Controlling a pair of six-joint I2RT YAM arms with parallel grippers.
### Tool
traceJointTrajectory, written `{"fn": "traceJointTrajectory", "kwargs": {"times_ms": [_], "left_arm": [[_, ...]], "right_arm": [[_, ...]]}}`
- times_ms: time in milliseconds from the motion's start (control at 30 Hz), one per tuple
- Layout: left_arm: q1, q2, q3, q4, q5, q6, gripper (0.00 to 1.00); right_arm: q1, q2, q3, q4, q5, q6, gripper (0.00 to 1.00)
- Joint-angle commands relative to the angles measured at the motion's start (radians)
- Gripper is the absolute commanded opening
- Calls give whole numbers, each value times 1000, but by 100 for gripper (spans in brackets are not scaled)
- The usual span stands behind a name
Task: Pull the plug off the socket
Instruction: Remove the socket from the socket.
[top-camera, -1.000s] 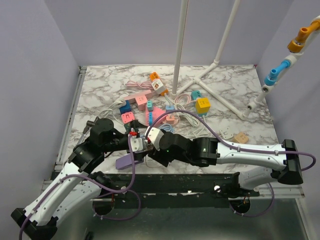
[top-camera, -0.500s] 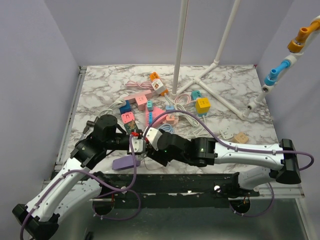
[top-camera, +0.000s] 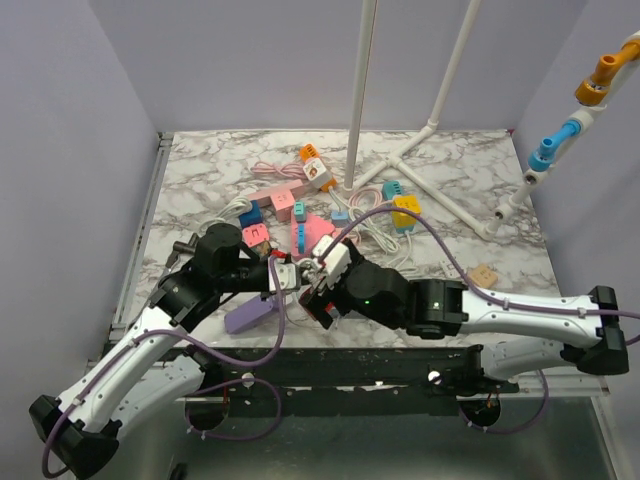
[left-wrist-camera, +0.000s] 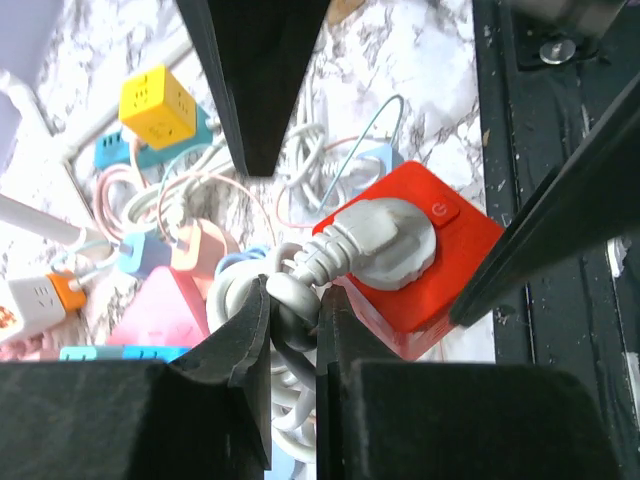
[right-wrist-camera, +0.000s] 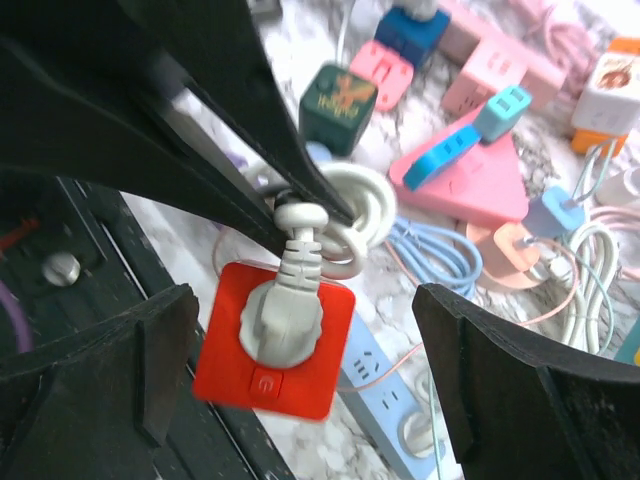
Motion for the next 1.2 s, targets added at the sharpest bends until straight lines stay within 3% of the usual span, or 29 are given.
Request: {"fn": "traceJointTrajectory", "kwargs": {"times_ms": [0, 400, 633, 867, 1167], "left_arm": [[0, -2, 61, 46, -67, -27, 0], [0, -118, 128, 33, -126, -48, 0], [0, -163, 159, 30, -179, -69, 0], [1, -207, 176, -18, -199, -74, 0], [0, -241, 224, -57, -229, -86, 0]], "right_arm": [[8, -134, -42, 132, 60, 67, 100], [7, -417, -262, 198, 35, 342, 100], [6, -398, -335, 407, -6, 429, 100], [-25, -346, -379, 596, -171, 459, 100], [-151, -310, -451, 765, -354, 581, 100]]}}
